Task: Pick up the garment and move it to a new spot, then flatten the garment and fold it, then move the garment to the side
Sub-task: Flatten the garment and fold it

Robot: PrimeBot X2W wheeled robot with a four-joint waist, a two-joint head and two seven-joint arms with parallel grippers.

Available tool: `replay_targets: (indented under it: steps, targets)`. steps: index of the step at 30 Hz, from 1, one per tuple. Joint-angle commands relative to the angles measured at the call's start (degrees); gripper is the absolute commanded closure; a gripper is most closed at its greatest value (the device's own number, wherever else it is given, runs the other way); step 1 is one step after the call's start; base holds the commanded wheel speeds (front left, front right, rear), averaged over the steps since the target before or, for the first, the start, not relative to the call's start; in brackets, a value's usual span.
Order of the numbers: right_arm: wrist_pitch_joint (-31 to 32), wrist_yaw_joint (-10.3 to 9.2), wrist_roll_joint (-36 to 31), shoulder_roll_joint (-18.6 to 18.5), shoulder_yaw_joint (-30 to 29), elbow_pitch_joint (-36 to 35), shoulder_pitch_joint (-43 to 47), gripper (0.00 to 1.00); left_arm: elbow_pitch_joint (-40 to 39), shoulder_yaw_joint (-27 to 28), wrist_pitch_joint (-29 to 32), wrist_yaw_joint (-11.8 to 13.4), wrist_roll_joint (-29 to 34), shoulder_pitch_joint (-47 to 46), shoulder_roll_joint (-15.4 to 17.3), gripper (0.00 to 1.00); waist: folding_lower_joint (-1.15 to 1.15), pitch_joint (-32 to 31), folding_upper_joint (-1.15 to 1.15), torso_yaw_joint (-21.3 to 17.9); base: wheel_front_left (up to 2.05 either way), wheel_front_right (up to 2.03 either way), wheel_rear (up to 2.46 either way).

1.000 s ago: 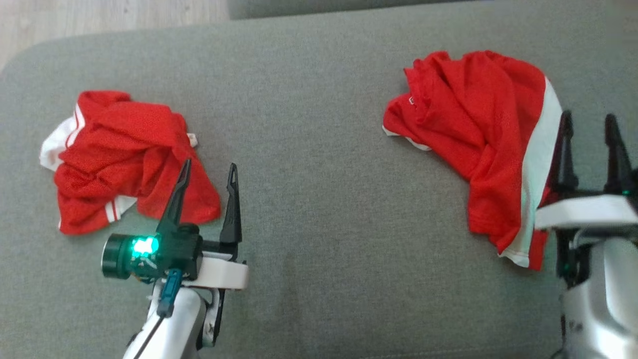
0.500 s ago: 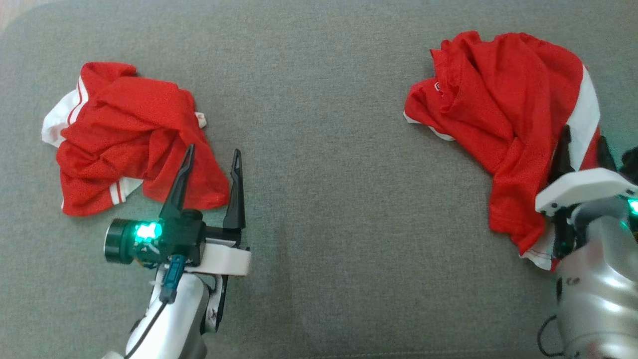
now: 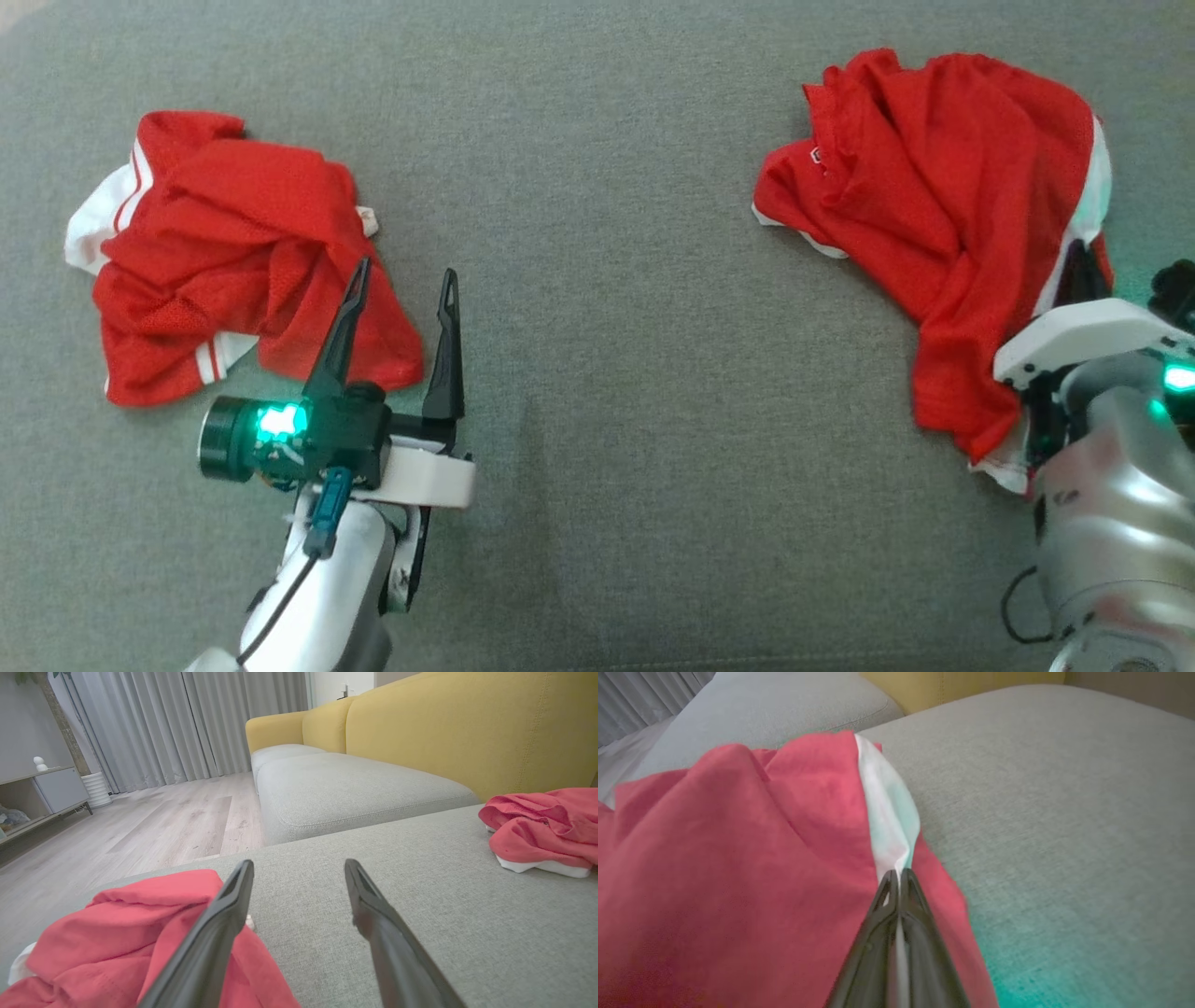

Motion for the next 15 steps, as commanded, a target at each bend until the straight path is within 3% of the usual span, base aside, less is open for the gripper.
replay_targets:
  steps: [1, 9, 15]
  targets:
    - [-1.16, 0.42, -1.01, -0.20, 0.87, -2.21, -1.86, 1.00, -1.26, 2.44, -0.23, -0.17, 0.43, -1.78, 0.36, 0.00, -0.01, -0.36, 0.00, -0.14, 0.00, 0.00, 0.00]
    - [-1.63, 0.42, -5.70, -0.64, 3.27, -14.29, -6.77, 1.00, -1.09, 3.08, -0.23, -0.75, 0.06, -0.40, -1.13, 0.00, -0.01, -4.25, 0.00, 0.43, 0.00, 0.00, 0.00]
    - [1.88, 0.42, -8.16, -7.79, 9.17, -20.05, -14.92, 1.00, -1.58, 4.61, -0.23, -0.76, -0.84, 2.06, -2.48, 0.00, -0.01, -7.04, 0.00, 3.32, 0.00, 0.00, 0.00]
